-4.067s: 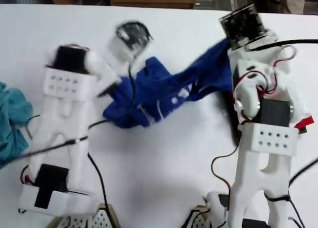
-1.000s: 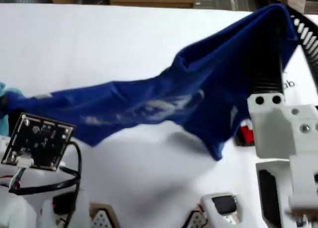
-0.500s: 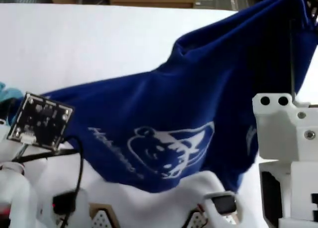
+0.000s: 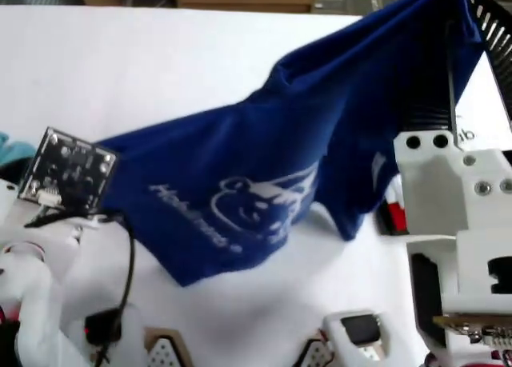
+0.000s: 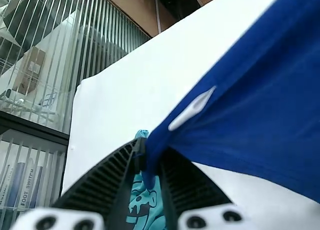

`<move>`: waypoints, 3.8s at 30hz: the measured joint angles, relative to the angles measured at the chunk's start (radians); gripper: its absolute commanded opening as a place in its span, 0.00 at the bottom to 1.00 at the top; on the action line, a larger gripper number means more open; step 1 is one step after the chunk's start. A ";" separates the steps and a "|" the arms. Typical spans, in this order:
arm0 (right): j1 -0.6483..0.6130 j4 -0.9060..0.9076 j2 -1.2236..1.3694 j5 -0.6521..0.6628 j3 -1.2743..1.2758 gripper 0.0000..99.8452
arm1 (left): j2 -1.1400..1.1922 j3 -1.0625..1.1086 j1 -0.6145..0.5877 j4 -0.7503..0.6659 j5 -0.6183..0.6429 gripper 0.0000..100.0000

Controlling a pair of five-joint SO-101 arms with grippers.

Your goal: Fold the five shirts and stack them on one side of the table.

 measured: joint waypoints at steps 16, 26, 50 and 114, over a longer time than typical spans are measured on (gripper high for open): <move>-0.061 0.180 -0.071 0.000 -0.091 0.02 | 0.000 -0.103 -0.064 0.031 0.000 0.02; -0.064 0.052 0.064 0.000 0.109 0.02 | 0.089 0.135 -0.063 -0.161 0.000 0.02; 0.114 -0.204 0.465 0.000 0.259 0.02 | 0.767 0.012 0.169 -0.374 0.035 0.02; 0.272 0.255 0.482 0.256 1.203 0.21 | 0.793 0.815 0.359 -0.471 -0.074 0.31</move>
